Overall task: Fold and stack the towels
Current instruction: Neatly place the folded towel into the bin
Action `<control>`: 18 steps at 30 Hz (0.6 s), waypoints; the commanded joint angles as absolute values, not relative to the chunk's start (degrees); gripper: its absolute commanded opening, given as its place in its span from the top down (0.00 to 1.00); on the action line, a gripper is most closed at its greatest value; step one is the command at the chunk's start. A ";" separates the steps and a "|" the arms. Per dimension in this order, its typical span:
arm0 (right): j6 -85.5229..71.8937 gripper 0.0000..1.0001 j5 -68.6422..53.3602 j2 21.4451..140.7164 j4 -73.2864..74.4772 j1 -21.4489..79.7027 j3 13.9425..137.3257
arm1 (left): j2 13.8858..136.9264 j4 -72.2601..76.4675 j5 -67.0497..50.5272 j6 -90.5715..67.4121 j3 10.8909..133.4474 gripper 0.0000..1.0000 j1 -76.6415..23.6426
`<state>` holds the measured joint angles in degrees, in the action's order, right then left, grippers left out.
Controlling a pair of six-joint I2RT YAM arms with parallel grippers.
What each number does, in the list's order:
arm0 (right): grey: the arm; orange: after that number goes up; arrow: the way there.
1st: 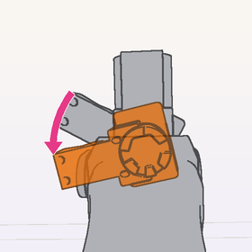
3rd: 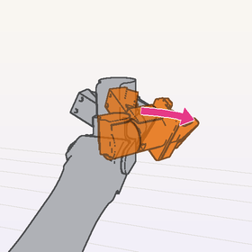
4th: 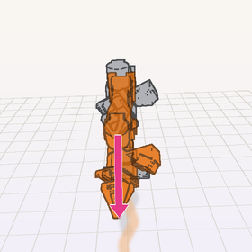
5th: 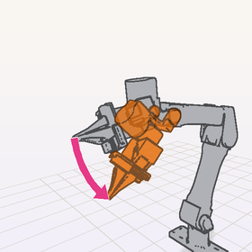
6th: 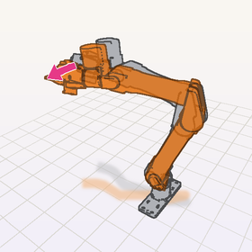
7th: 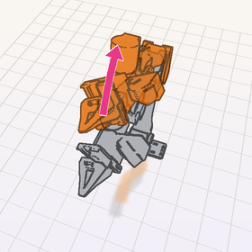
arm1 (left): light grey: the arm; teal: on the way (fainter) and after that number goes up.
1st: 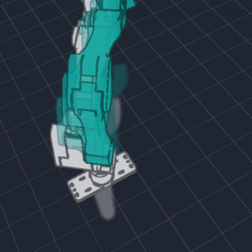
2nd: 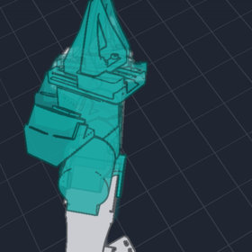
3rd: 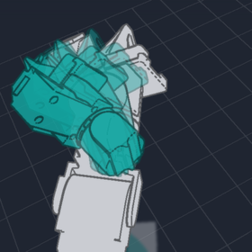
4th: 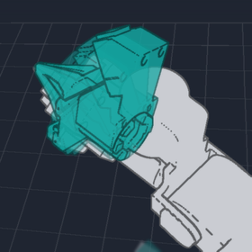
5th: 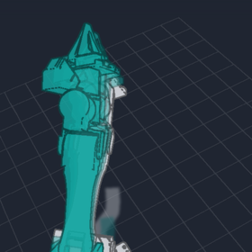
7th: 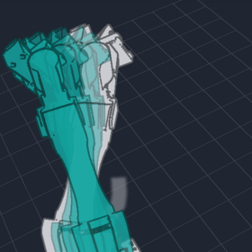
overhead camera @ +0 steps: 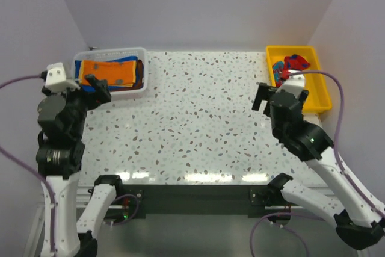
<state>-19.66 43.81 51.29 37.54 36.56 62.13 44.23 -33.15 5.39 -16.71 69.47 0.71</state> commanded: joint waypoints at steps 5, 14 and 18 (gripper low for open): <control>-14.16 0.01 54.40 31.76 37.35 36.30 56.97 | 24.62 -43.06 18.08 -17.22 63.20 0.00 0.44; -9.32 0.01 54.40 16.62 37.09 36.30 48.00 | 18.46 -42.98 15.92 -22.23 54.14 0.00 -0.88; -8.35 0.01 54.32 10.74 35.95 36.30 45.01 | 19.94 -41.57 14.68 -22.67 53.44 0.00 -1.05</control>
<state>-10.48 52.90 14.15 37.63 36.32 46.61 19.25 -43.99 15.84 -20.97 53.41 -0.58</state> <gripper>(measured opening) 0.986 0.997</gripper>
